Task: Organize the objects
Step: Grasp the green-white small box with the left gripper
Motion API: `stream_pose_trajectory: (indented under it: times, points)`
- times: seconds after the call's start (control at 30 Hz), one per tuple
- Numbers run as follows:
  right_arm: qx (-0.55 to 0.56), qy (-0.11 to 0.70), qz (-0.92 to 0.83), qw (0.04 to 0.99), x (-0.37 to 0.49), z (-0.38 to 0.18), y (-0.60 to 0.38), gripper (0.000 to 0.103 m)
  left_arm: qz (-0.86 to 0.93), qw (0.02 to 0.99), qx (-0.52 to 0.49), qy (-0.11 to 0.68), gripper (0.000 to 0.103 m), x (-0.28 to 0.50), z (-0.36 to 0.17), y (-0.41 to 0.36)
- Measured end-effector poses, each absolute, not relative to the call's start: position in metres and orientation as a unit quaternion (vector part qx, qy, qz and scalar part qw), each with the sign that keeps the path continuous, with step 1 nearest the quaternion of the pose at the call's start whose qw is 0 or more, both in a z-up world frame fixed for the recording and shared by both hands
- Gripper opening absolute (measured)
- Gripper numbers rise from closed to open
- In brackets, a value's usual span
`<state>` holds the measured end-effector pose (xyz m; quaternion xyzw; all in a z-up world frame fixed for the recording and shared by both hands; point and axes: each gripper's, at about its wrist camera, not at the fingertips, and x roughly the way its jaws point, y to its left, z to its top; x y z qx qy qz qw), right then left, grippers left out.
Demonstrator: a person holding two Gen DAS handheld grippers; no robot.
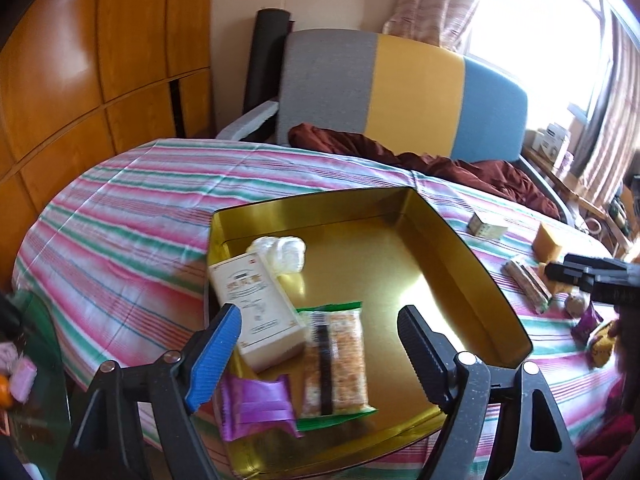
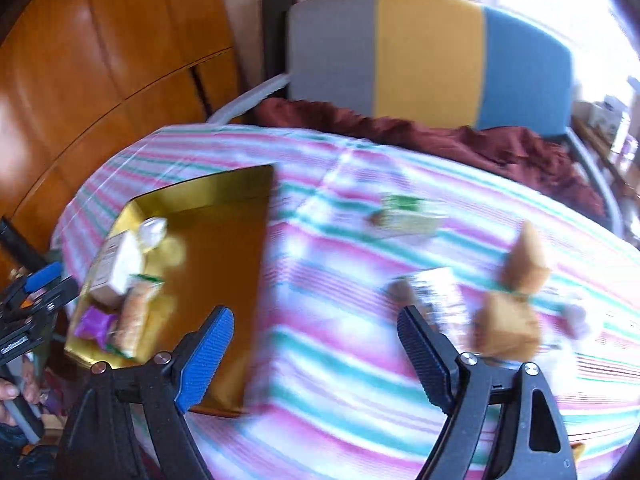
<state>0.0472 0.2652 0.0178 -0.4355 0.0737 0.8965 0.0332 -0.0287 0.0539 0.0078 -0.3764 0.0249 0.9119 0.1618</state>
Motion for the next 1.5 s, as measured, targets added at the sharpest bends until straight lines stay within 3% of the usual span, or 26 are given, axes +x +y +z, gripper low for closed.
stream_pose_trajectory:
  times: [0.33,0.6,0.83,0.97,1.37,1.5]
  points:
    - [-0.387,0.116,0.895,0.188,0.076,0.014,0.385,0.086,0.897,0.221,-0.375,0.076,0.081,-0.031,0.017,0.114]
    - [-0.367,0.207,0.875,0.238,0.102,0.005,0.439,0.086,0.871,0.276,-0.386,0.129,0.085,-0.049,0.020,0.189]
    - [-0.367,0.239,0.870,0.229,0.106,0.005,0.445,0.086,0.831,0.315,-0.452,0.078,0.085,-0.088,0.018,0.255]
    - [-0.365,0.239,0.872,0.222,0.106,0.007,0.443,0.086,0.812,0.309,-0.494,0.033,0.092,-0.117,0.011,0.296]
    - [-0.365,0.268,0.870,0.195,0.106,0.005,0.449,0.086,0.806,0.225,-0.548,0.024,0.095,-0.187,-0.036,0.379]
    - [-0.366,0.281,0.866,0.191,0.106,0.003,0.452,0.086,0.805,0.208,-0.553,0.044,0.101,-0.195,-0.049,0.395]
